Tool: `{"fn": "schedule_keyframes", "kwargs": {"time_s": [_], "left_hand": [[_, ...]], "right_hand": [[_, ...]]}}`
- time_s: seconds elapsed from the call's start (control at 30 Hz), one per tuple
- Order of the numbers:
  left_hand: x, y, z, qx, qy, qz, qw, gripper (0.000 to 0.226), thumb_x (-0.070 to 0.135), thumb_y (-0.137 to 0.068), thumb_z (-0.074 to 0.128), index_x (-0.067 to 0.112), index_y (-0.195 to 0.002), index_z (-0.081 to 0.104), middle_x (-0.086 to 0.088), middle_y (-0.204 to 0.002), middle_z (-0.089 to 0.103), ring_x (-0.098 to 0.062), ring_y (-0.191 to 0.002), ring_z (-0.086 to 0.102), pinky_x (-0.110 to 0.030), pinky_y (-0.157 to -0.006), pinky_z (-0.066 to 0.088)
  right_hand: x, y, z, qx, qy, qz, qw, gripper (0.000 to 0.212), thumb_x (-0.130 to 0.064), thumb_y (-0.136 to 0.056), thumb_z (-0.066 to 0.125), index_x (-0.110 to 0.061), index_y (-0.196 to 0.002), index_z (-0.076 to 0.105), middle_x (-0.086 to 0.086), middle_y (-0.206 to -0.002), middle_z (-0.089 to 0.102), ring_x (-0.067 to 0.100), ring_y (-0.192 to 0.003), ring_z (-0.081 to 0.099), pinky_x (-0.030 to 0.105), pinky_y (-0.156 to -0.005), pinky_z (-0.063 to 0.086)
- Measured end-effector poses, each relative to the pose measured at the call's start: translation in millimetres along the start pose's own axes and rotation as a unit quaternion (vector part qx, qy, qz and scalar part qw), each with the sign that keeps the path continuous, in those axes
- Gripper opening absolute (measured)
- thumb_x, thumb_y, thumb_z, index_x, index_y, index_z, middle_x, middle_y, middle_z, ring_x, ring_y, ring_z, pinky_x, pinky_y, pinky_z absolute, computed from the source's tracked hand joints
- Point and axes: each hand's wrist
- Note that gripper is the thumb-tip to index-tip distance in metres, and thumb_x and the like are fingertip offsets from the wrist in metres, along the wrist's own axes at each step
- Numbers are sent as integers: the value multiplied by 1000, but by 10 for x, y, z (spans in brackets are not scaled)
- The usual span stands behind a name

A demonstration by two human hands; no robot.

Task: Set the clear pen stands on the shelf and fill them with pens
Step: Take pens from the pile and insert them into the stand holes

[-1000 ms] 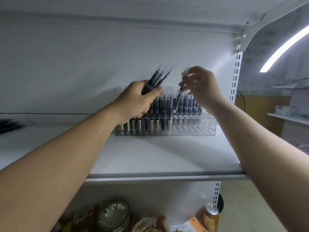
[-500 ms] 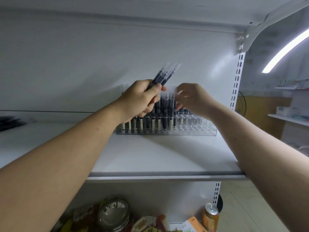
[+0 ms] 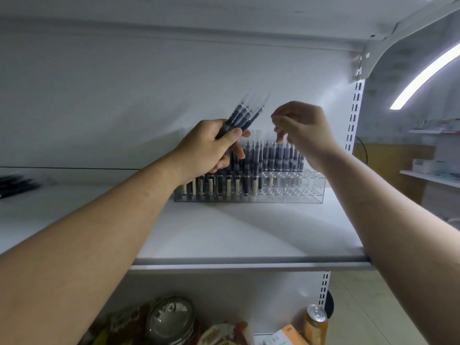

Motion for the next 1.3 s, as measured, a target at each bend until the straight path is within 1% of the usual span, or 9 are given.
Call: {"fn": "schedule_keyframes", "kwargs": {"time_s": [0.1, 0.2, 0.37, 0.5, 0.6, 0.83, 1.07, 1.2, 1.3], "left_hand": [[22, 7, 9, -2, -9, 2, 1000, 23, 26, -113, 51, 13, -121, 68, -9, -87, 77, -16, -50, 48, -28, -45, 35], [42, 22, 14, -13, -28, 4, 1000, 23, 29, -113, 50, 17, -121, 67, -9, -91, 78, -21, -54, 53, -29, -47, 36], [55, 39, 20, -30, -36, 0, 999, 21, 34, -113, 47, 23, -119, 64, -8, -96, 81, -23, -53, 58, -27, -47, 34], [49, 32, 9, -22, -16, 8, 1000, 23, 31, -114, 45, 20, -115, 66, -10, -85, 77, -22, -49, 51, -26, -44, 34], [53, 29, 4, -19, -8, 8, 1000, 27, 28, -114, 45, 15, -119, 68, -11, -75, 67, -21, -48, 40, -27, -42, 32], [27, 17, -3, -18, -9, 4, 1000, 29, 31, -115, 44, 13, -123, 66, 0, -69, 45, -12, -50, 32, -24, -42, 28], [39, 21, -6, -35, 28, -22, 999, 30, 25, -115, 40, 8, -126, 62, 4, -70, 40, -11, -51, 26, -24, -41, 22], [37, 12, -7, -37, 49, -34, 998, 28, 20, -115, 41, 6, -125, 63, 3, -72, 44, -11, -52, 26, -22, -40, 21], [24, 5, -3, -41, 54, -37, 997, 28, 19, -114, 42, 3, -121, 64, 1, -76, 48, -11, -53, 27, -22, -39, 22]], "right_hand": [[-92, 24, 5, -80, -184, 52, 978, 7, -2, -100, 64, -4, -102, 70, 11, -82, 71, 24, -62, 64, 32, -56, 43], [-117, 46, 26, -112, -204, 58, 971, 9, -11, -98, 69, -2, -100, 69, 13, -91, 72, 22, -66, 66, 32, -61, 45], [-96, 14, 41, -91, -255, 68, 960, 12, -9, -100, 65, 4, -101, 65, 18, -98, 74, 31, -87, 74, 29, -64, 52], [-83, -43, -11, 22, -306, 81, 948, 12, -3, -106, 50, 1, -102, 61, 15, -85, 72, 29, -73, 71, 30, -60, 50], [0, -79, -78, 88, -145, 44, 985, 13, -5, -105, 49, -2, -105, 61, 8, -78, 71, 24, -66, 70, 29, -56, 48], [69, -11, -6, -11, 77, -5, 997, 10, -7, -106, 52, -7, -107, 63, 7, -82, 75, 12, -65, 74, 32, -62, 57], [65, 67, 60, -103, 136, 25, 985, 12, -17, -106, 54, -15, -97, 62, 1, -78, 77, 52, -81, 71, 68, -68, 56], [73, 91, 79, -169, 184, 56, 967, 16, -14, -103, 57, -8, -89, 61, 6, -75, 78, 40, -82, 77, 40, -57, 49], [107, 80, 65, -178, 201, 73, 961, 17, -12, -100, 61, -4, -85, 63, 5, -74, 79, 34, -78, 78, 39, -63, 46]]}}
Point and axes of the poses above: each hand's wrist, its own y-axis away from the middle knuckle, its own z-axis out of the palm, x = y × z
